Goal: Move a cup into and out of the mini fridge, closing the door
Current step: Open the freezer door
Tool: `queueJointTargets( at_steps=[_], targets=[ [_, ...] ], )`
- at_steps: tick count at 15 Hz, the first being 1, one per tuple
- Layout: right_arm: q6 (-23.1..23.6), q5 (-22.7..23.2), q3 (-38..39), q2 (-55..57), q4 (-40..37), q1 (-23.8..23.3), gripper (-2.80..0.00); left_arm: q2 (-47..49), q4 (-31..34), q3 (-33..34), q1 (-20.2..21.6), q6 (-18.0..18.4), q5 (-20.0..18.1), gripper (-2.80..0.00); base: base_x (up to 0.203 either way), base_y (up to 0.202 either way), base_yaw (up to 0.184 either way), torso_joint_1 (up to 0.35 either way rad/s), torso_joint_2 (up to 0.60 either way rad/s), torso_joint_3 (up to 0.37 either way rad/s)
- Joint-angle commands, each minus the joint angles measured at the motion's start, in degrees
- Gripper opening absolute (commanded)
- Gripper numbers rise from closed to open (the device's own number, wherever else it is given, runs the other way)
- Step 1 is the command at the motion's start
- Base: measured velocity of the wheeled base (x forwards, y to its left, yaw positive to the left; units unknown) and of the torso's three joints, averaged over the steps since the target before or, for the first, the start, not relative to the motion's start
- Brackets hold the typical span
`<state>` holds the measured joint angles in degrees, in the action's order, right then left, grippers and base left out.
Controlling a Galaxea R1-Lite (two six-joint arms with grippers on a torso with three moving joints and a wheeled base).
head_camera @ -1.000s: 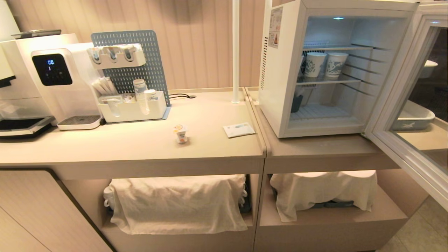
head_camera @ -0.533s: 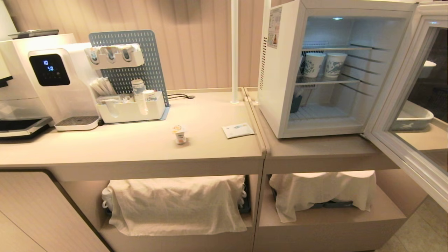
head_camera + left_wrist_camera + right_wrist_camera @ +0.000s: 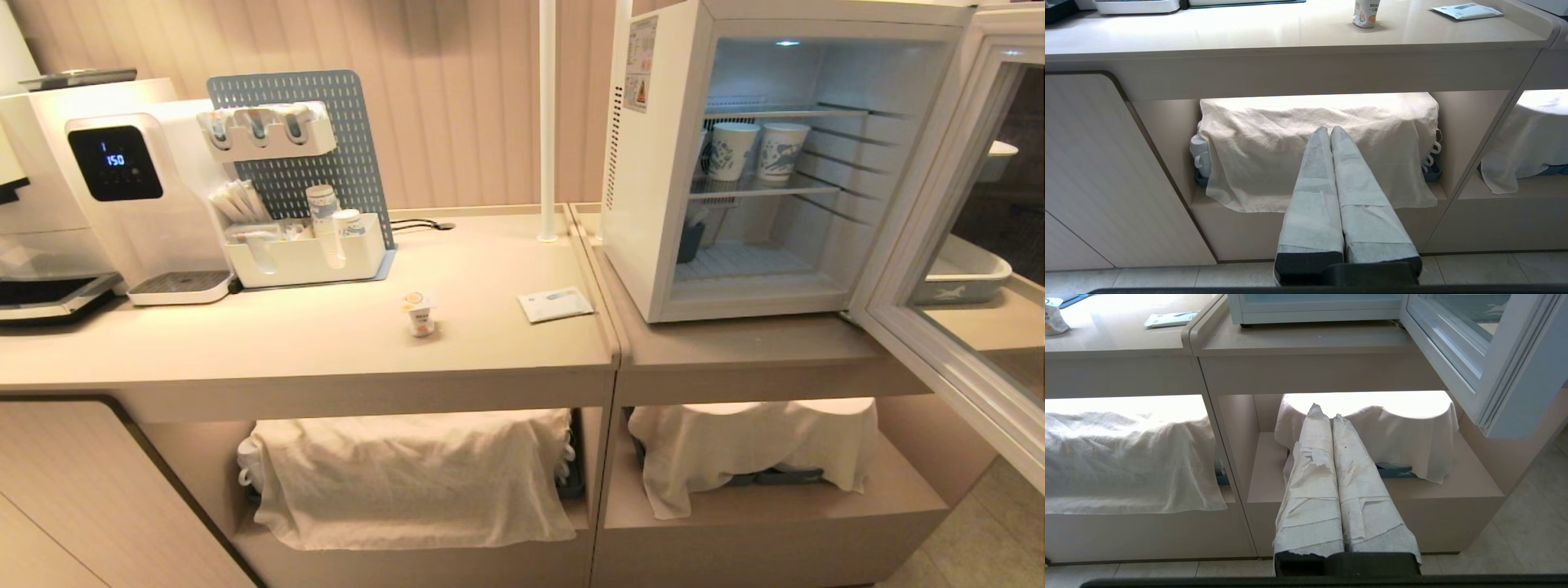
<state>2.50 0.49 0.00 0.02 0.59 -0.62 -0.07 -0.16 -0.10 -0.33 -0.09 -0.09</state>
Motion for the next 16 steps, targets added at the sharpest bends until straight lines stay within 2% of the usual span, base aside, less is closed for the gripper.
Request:
queueJointTargets(
  at_steps=[1, 16],
  targets=[
    [0.0, 0.0, 0.5, -0.1, 0.0, 0.0, -2.8, 0.1, -0.1, 0.0, 0.0, 0.0, 0.0, -2.8, 0.0, 0.0, 0.0, 0.0, 0.0, 0.0],
    [0.0, 0.0, 0.5, -0.1, 0.0, 0.0, -2.8, 0.1, -0.1, 0.0, 0.0, -0.2, 0.0, -2.8, 0.0, 0.0, 0.0, 0.0, 0.0, 0.0]
  ],
)
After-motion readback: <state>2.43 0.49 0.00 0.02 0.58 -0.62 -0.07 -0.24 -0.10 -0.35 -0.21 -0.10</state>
